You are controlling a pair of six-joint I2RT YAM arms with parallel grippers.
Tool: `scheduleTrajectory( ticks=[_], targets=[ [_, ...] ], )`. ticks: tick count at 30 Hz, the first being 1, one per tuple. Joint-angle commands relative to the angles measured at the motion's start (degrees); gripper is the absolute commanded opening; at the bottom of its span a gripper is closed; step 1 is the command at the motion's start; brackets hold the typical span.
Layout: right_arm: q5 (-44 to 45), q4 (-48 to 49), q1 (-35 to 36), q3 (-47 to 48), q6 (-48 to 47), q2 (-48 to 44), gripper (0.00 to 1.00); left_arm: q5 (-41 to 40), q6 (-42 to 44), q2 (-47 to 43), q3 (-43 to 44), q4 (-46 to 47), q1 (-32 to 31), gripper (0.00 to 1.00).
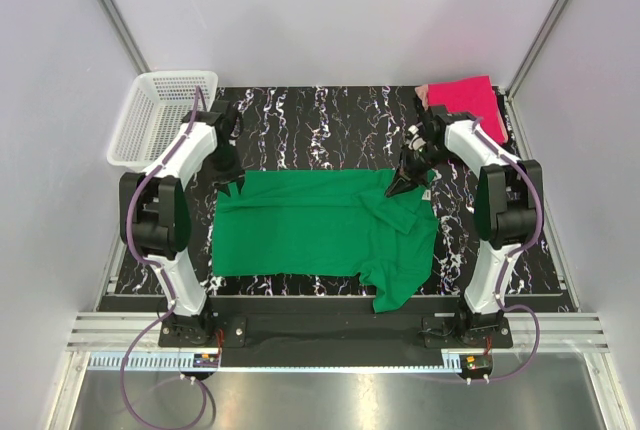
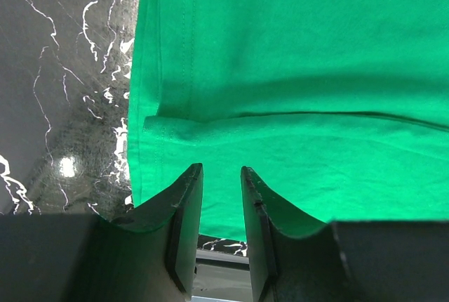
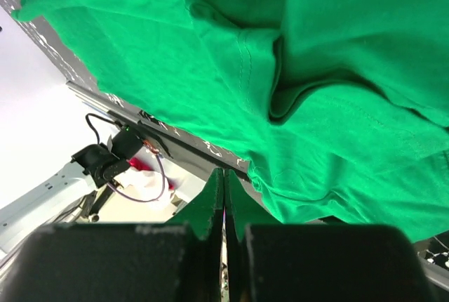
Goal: Fold and stack the t-shirts
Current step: Fold the tshirt
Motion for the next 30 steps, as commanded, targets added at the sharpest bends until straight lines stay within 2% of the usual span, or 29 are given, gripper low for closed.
scheduleTrajectory(
  ticks=[1,4,5,7,8,10,14,17,20,25,30],
  targets=[
    [-1.22,-0.88,0.69,-0.72,0.24,-3.09,0.00,1.25,-0.28,-2.88,0.16,1.66,-0.49,0.33],
    [1.41,-0.88,0.69,-0.02,-0.19,-3.18,0.09,1.16,-0.36,-3.23,0.16,1.66,-0.58,0.33],
    [2.20,-0.62,0.61,0.25,-0.37,-3.09,0.21,1.25,-0.36,-3.23,-0.10,1.66,-0.58,0.33],
    [2.65,0.52,0.61,0.69,-0.37,-2.65,0.25,1.25,-0.45,-3.58,-0.45,1.66,-0.67,0.33],
    [3.43,2.44,0.69,0.78,-0.02,-2.65,0.32,1.25,-0.45,-3.50,-0.63,1.57,-0.58,0.33],
    [4.32,4.56,0.61,0.86,0.85,-2.56,0.37,1.16,-0.28,-3.76,-0.90,1.57,-0.58,0.33],
    [3.10,6.07,-0.10,2.53,-0.46,0.86,0.37,1.07,-0.10,-4.37,-0.99,1.31,-0.67,0.32],
    [2.82,6.50,-0.89,2.97,-1.16,2.62,0.42,0.63,-0.01,-4.11,-0.11,0.52,-0.58,0.32],
    [2.83,6.42,-1.41,3.50,-1.43,3.76,0.42,0.55,-0.01,-4.11,0.60,-0.01,-0.67,0.32],
    [5.81,7.56,-2.47,0.79,-1.61,2.10,0.41,1.07,-0.19,-3.32,2.35,-1.50,-0.67,0.32],
    [6.78,8.26,-3.88,-1.86,-1.43,0.43,0.41,0.37,-1.68,-6.13,2.36,-1.51,-0.76,0.34]
  ],
)
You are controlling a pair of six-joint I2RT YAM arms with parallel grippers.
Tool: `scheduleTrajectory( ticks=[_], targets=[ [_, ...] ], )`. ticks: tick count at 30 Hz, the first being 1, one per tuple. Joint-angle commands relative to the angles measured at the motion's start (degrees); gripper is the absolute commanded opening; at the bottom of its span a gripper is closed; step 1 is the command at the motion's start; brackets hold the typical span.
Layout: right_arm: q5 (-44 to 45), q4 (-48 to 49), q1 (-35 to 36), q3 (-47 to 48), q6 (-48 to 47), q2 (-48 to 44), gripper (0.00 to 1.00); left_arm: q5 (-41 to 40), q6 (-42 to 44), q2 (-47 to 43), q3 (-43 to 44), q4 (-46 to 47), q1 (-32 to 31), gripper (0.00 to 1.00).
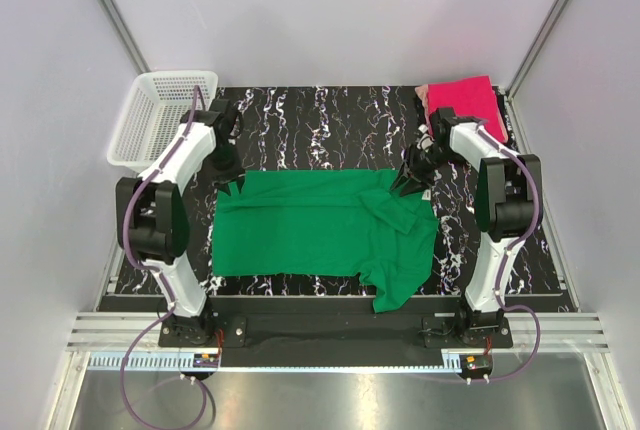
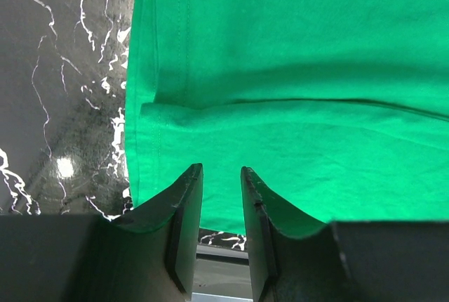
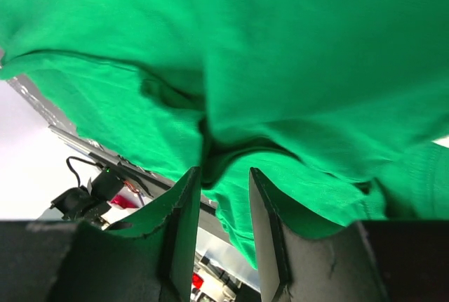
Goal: Fold and stack the t-shirts
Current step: Fold the tshirt
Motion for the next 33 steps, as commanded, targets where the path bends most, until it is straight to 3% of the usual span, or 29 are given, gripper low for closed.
scheduleTrajectory(
  ticks=[1,33],
  targets=[
    [1.91,0.90,-0.75,-0.77,-0.88,-2.92,0.41,0.15,-1.20,-4.60,2.35,-0.44,-0.30,0.33],
    [-6.62,0.46,0.30,5.47,0.35,2.71,0.41,0.85,0.20,1.90,8.94,-3.34,-2.58,0.33]
  ],
)
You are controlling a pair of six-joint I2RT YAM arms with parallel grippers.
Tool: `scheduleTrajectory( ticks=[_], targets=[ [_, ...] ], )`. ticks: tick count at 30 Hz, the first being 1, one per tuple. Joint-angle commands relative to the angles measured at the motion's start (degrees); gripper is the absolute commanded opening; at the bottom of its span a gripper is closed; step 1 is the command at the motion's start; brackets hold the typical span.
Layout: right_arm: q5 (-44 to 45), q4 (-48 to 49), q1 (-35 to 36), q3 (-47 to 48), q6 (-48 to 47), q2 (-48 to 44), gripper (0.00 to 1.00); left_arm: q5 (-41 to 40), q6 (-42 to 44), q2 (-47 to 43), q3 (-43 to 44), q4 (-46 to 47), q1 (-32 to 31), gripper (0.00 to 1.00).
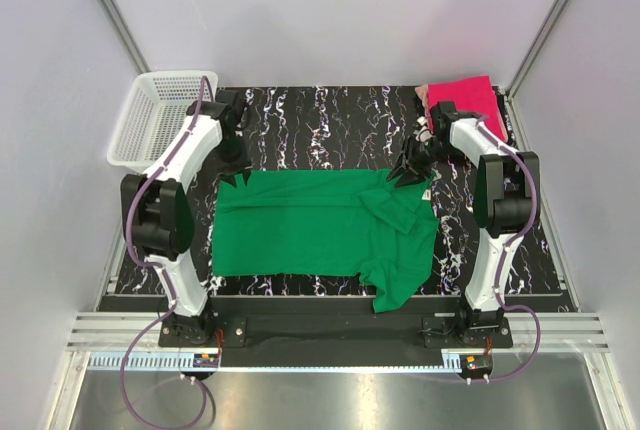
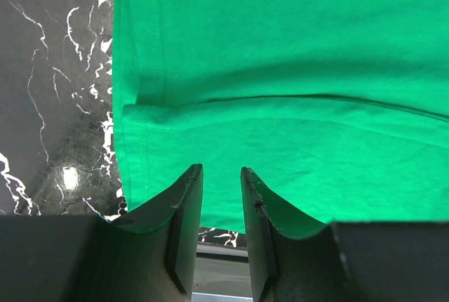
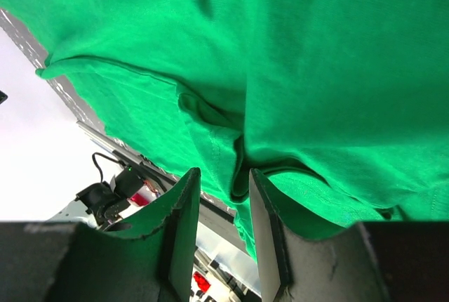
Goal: Fold and stack the t-shirts
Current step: Fold the tshirt
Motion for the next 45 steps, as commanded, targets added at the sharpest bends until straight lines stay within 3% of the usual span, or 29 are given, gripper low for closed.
scheduleTrajectory(
  ticks=[1,37,40,41,45],
  targets=[
    [-2.11,-1.09,1.13,2.37,-0.42,0.56,0.41,0.81,0.27,0.39,2.85,-0.56,-0.44,0.33],
    [-2.56,-2.41,4.21,-4.83,-1.56,-2.69,0.39,0.19,-2.19,0.57,-0.84,1.55,-3.16,0.32],
    [-2.47,-2.41,4.39,-5.36,-1.65,-3.04,0.30,0.19,-2.37,-0.04,-1.98,2.08,-3.16,0.32],
    [-2.47,-2.59,4.30,-5.54,-1.65,-3.13,0.18,0.19,-2.54,-0.13,-2.42,2.16,-3.16,0.32],
    [-2.73,-3.03,4.74,-6.50,-1.21,-4.62,0.00,0.28,-2.89,-0.66,-3.48,2.78,-3.34,0.32]
  ],
)
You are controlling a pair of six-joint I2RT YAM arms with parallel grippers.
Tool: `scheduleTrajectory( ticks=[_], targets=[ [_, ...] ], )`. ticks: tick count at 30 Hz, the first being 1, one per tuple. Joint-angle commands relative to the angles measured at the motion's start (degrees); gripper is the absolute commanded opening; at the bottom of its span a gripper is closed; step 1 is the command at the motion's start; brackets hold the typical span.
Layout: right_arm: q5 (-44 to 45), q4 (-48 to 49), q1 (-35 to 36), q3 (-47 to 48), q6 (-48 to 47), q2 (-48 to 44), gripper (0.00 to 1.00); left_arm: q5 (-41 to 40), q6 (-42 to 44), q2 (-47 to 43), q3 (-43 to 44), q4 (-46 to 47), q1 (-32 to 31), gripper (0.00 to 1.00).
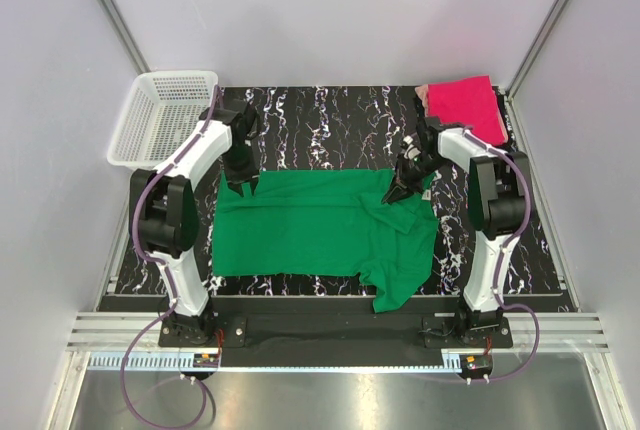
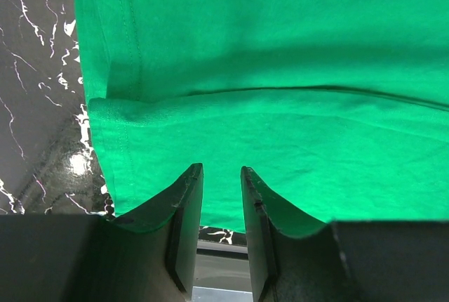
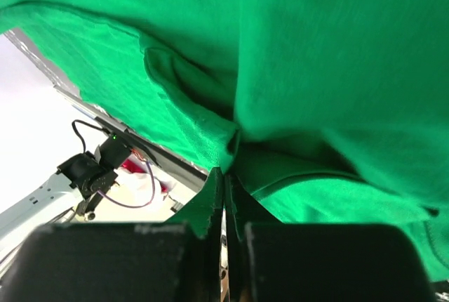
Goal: Fold and stack the t-shirts
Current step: Fold the tshirt
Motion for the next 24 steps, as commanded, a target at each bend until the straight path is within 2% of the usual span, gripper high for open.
scheduleTrajectory(
  ticks=[1,10,16,19,24],
  targets=[
    [-1.90,-1.23,0.91,-0.87,-0.05,-5.36,0.00,0.30,-0.82,-2.78,-0.66,1.90,-0.50,0.32],
    [-2.61,-2.55,3.20,-5.79,3.90,-14.06,0.02,0.74,-1.70,-3.05,-0.93,2.79,-1.47,0.32],
    [-2.78,-3.26,5.92,-7.99,5.31,-15.21,0.03,0.83,-2.49,-3.75,-0.66,3.05,-1.99,0.32],
    [-2.70,-3.26,7.50,-8.86,6.01,-15.21,0.11,0.57,-2.75,-4.71,-1.62,3.31,-1.99,0.32],
    [-1.73,-2.47,10.57,-11.59,7.24,-15.13,0.11,-0.05,-3.10,-6.12,-4.17,4.01,-1.99,0.32]
  ],
)
